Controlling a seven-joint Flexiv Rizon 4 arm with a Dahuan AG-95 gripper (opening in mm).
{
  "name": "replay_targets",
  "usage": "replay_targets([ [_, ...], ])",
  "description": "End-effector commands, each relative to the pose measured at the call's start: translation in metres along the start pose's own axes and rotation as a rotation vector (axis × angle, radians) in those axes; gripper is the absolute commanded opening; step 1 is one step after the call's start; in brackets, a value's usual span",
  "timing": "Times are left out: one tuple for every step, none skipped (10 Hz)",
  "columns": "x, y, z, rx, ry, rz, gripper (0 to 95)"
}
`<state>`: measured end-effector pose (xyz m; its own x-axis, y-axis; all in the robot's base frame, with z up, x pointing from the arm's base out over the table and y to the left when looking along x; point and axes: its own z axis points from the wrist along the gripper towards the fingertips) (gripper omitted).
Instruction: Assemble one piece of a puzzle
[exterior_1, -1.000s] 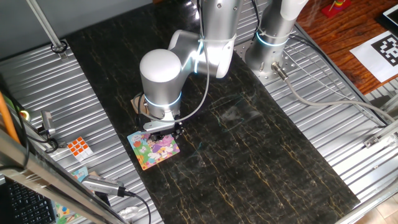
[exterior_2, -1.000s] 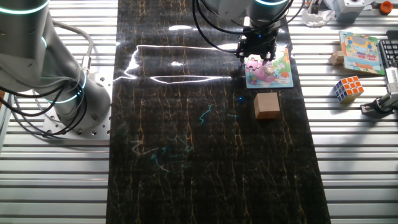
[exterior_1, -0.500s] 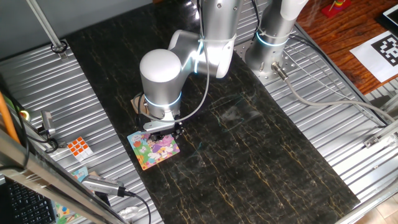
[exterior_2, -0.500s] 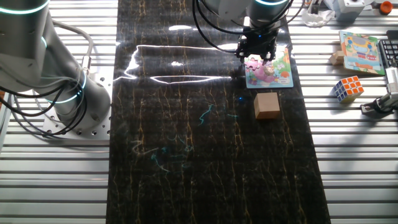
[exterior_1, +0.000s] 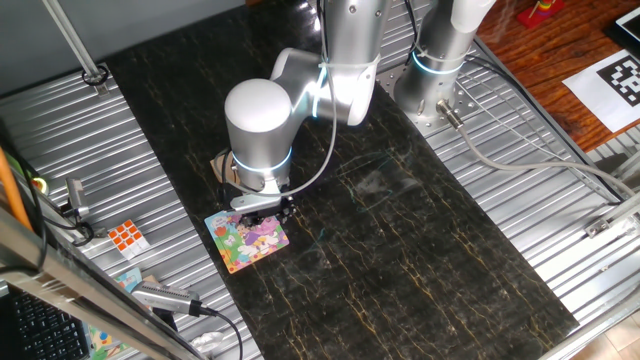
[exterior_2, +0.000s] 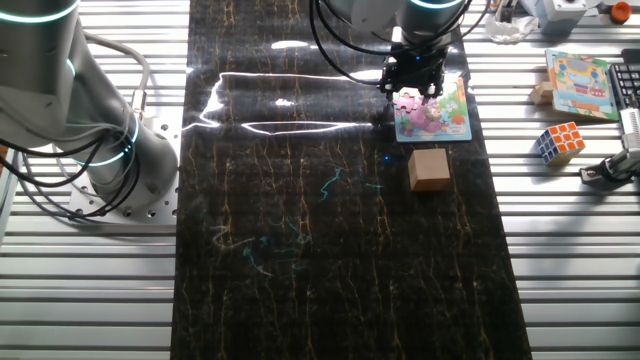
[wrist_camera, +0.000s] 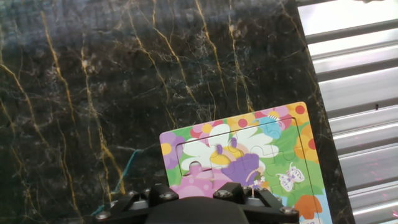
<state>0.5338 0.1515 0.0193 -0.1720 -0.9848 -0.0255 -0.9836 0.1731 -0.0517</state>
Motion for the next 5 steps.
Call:
replay_targets([
  [0.0, 0.0, 0.0, 0.0, 0.0, 0.001, 57.0],
  [0.01, 0.021, -0.042, -0.088, 0.121, 0.651, 19.0],
  [0.01, 0.025, -0.045, -0.093, 0.144, 0.693, 19.0],
  [0.01, 0.028, -0.047, -0.099, 0.15, 0.744, 19.0],
  [0.011, 0.032, -0.049, -0.109, 0.168, 0.783, 0.0],
])
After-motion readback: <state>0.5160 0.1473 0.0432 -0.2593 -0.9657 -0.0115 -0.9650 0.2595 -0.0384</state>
